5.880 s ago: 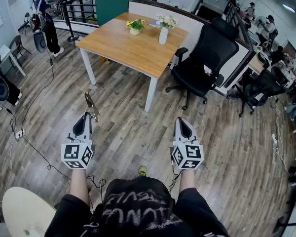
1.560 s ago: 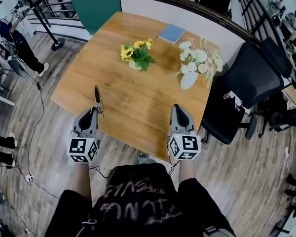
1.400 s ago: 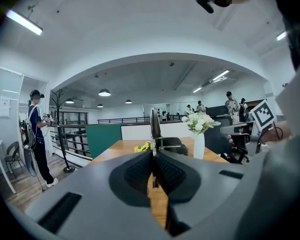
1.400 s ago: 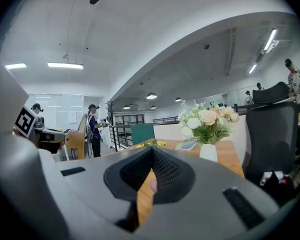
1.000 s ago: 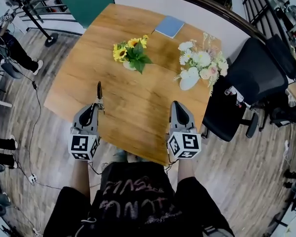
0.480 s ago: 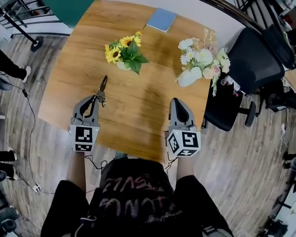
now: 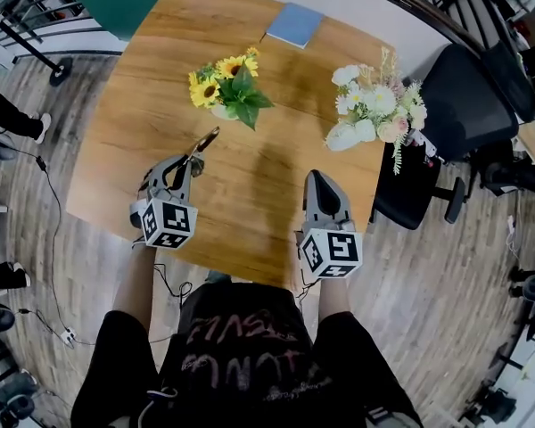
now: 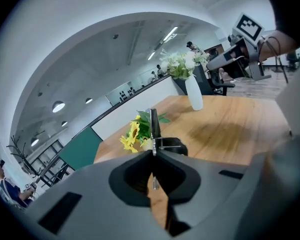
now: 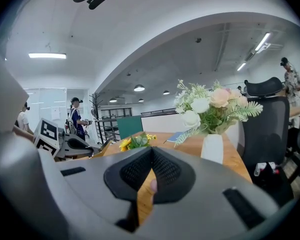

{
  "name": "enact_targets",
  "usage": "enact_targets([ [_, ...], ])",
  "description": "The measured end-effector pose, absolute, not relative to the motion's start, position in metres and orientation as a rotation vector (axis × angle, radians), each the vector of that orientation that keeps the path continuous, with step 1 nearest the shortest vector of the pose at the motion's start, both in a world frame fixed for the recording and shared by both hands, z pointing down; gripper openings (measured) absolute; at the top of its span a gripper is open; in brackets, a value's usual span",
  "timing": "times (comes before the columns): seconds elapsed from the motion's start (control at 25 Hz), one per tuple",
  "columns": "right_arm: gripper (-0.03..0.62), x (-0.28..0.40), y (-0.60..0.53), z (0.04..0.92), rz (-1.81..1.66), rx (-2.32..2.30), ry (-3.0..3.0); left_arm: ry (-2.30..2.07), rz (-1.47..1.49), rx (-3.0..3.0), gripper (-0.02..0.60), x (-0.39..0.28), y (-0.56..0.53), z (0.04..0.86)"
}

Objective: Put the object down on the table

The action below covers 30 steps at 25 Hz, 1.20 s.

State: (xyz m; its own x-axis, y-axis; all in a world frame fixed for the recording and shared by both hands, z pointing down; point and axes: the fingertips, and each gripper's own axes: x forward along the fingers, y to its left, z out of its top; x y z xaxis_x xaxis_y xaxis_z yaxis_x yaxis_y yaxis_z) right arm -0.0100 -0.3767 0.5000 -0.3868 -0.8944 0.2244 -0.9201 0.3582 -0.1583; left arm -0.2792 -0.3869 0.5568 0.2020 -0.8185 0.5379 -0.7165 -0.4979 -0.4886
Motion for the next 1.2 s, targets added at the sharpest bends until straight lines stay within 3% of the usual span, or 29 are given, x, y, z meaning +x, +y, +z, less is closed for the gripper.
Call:
enact_targets([
  [0.64, 0.005, 0.003, -0.378, 0.518, 0.466, 1.687, -2.449, 1.063, -1.537, -2.163, 0.014, -0.248, -0.426, 0.646],
  [1.2, 0.005, 0.019, -0.376, 0.523, 0.457, 1.694, -2.391, 0.887, -1.668, -2.147, 0.025, -0.231, -0.428, 0.692],
])
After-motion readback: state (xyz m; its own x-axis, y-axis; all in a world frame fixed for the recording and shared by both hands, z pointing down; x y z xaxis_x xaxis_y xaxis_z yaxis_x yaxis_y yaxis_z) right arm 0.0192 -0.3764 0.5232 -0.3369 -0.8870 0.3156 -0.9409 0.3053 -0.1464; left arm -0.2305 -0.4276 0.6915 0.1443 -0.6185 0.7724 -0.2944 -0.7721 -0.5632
